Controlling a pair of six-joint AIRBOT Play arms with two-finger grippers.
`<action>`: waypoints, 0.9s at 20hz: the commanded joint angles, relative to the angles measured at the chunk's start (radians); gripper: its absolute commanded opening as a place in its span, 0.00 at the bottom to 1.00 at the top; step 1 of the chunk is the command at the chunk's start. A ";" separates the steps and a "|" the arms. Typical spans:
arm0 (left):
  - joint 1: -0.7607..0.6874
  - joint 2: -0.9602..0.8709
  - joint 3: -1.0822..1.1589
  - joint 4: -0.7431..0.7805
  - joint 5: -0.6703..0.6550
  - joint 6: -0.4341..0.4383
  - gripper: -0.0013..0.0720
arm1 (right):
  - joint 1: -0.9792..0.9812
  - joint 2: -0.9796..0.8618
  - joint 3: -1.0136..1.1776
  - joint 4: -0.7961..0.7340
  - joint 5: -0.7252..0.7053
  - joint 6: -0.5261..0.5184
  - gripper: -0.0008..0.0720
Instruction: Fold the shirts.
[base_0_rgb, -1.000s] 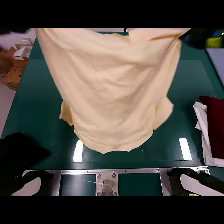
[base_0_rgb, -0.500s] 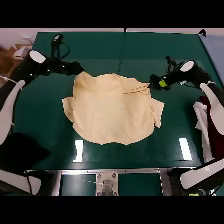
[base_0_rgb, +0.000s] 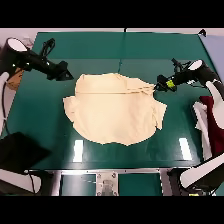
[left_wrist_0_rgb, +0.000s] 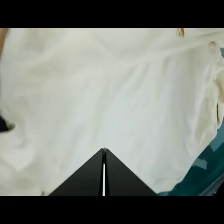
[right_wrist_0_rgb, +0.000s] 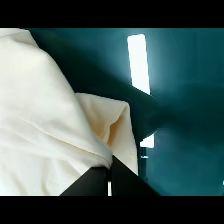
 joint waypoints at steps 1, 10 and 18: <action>-0.050 0.156 -0.167 0.106 -0.061 -0.071 0.05 | -0.045 -0.002 0.010 0.002 0.041 -0.002 0.03; -0.409 0.726 -1.171 -0.008 0.709 -0.387 0.05 | -0.061 -0.002 0.010 0.002 0.039 -0.028 0.03; -0.675 0.718 -1.326 -0.036 0.950 -0.591 0.69 | -0.062 -0.002 0.010 0.002 0.039 -0.028 0.03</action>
